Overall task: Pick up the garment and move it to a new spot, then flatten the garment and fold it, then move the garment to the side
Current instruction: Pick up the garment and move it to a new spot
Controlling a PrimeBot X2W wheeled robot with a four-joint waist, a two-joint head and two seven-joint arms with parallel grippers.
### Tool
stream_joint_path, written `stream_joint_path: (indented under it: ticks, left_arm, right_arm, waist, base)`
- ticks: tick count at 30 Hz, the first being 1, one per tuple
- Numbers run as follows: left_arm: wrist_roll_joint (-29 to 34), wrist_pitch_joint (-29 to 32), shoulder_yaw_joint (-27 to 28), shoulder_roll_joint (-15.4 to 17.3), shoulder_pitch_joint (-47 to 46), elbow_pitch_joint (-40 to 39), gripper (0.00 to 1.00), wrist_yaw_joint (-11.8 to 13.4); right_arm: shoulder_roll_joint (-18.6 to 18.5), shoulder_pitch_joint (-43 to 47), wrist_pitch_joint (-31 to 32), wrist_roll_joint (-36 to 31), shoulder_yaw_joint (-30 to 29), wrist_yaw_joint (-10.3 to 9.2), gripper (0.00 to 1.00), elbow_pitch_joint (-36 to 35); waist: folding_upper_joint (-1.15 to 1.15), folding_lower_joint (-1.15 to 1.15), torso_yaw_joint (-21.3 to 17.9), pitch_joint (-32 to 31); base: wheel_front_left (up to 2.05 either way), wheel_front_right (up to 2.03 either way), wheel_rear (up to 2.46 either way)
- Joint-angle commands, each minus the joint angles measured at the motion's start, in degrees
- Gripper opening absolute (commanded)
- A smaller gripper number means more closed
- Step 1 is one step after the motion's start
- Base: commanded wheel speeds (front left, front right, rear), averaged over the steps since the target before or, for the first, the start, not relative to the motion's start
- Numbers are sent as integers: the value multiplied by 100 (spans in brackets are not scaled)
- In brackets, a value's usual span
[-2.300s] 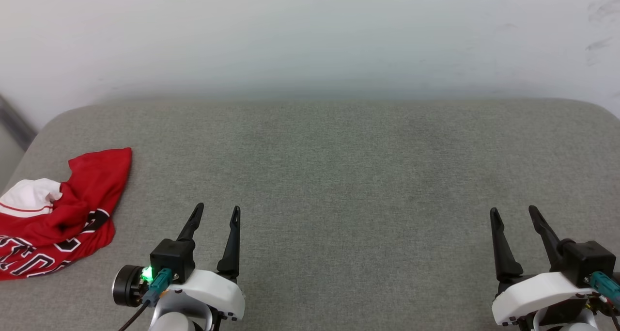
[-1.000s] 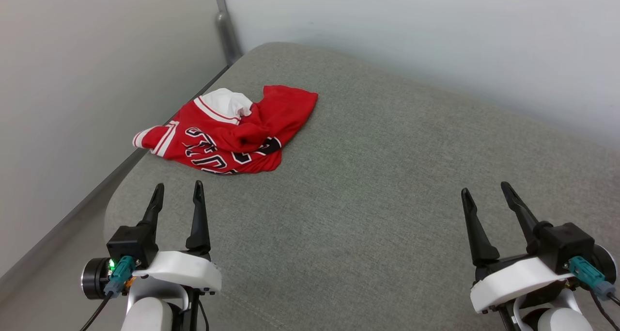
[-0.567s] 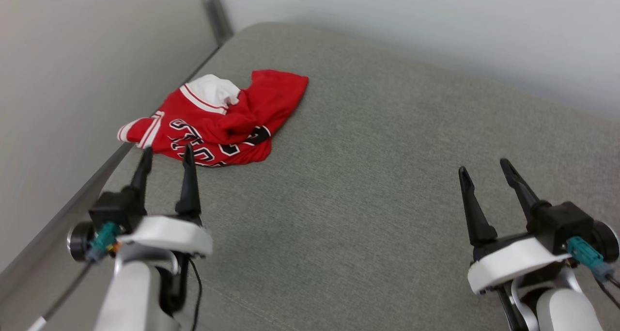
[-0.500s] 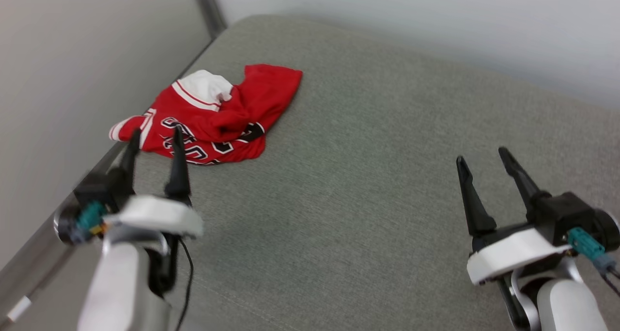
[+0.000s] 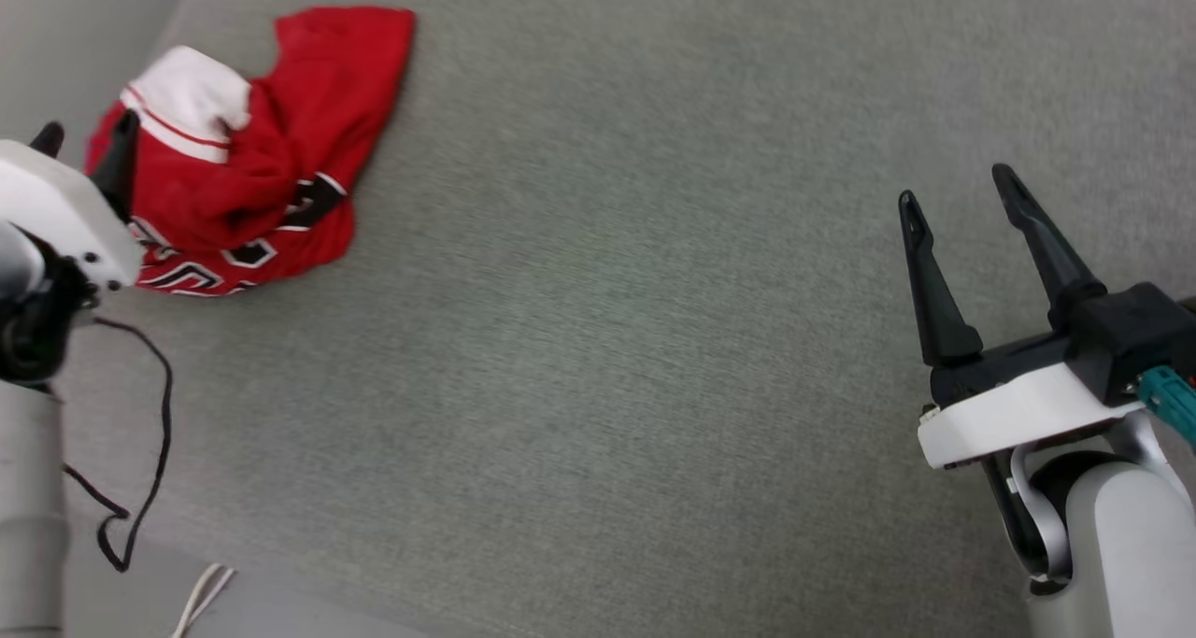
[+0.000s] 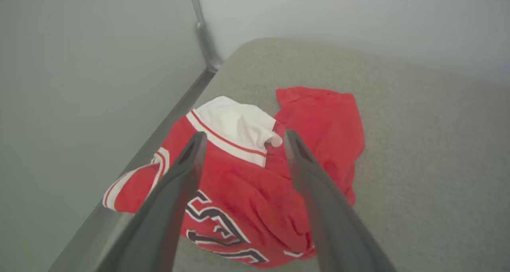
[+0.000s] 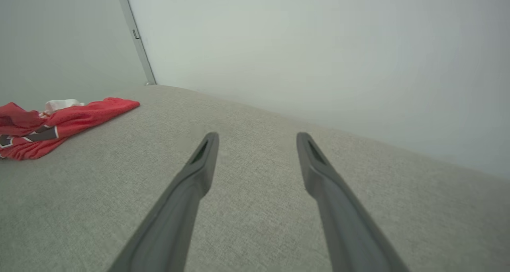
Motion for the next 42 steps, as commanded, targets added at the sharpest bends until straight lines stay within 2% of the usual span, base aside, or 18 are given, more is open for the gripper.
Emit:
stream_joint_path:
  ticks: [1, 7, 10, 15, 16, 17, 18, 19, 25, 31, 38, 42]
  left_arm:
    - [-88, 161, 8, 99, -106, 78, 100, -1]
    - [-1071, 1579, 1, 570, -198, 697, 100, -3]
    - [-1437, 2022, 87, 620, -219, 1067, 100, -4]
    - [-1772, 2318, 227, 410, -175, 1737, 100, 99]
    - [-1755, 2304, 203, 389, -180, 1833, 53, 117]
    - [-1723, 2250, 177, 363, -182, 1904, 31, 124]
    - [-1683, 2156, 157, 365, -195, 1954, 0, 120]
    - [-1536, 1824, 90, 409, -265, 2078, 0, 120]
    - [-1035, 733, -44, 759, -656, 2098, 0, 208]
    - [-461, -362, -350, 878, -1033, 2024, 0, 336]
    - [88, -1594, -754, 839, -1482, 1844, 0, 290]
    - [224, -2009, -969, 638, -1559, 1715, 0, 236]
  right_arm:
    - [-23, -95, -15, 5, -12, -4, 100, -27]
    - [-51, -282, -89, 36, 38, -4, 100, -39]
    - [-74, -331, -110, 50, 50, -4, 100, -4]
    - [-103, -411, -122, 48, 102, -4, 100, 25]
    - [-115, -414, -124, 24, 113, -4, 100, 22]
    - [-113, -413, -117, 21, 111, -4, 100, 20]
    - [-112, -407, -114, 25, 107, -4, 100, 20]
    - [-102, -339, -119, 38, 102, -4, 100, 21]
    - [-36, -104, -149, 69, 37, -4, 100, 143]
    - [66, 241, -227, 74, -77, -4, 100, 304]
    - [161, 635, -321, 207, -206, -4, 100, 456]
    - [179, 843, -334, 290, -291, -4, 100, 524]
  waist:
    - [0, -1, -391, 490]
    - [0, -1, -614, 915]
    - [0, -1, -665, 1014]
    - [0, -1, -728, 1047]
    - [0, -1, -739, 1038]
    - [0, -1, -742, 1019]
    - [0, -1, -742, 993]
    - [0, -1, -725, 847]
    - [0, -1, -615, 313]
    - [0, -1, -500, -438]
    - [0, -1, -568, -1237]
    - [0, -1, -744, -1617]
  base:
    - [0, 0, 0]
    - [0, 0, 0]
    - [0, 0, 0]
    - [0, 0, 0]
    - [0, 0, 0]
    - [0, 0, 0]
    - [0, 0, 0]
    - [0, 0, 0]
    - [0, 0, 0]
    - [0, 0, 0]
    - [0, 0, 0]
    - [0, 0, 0]
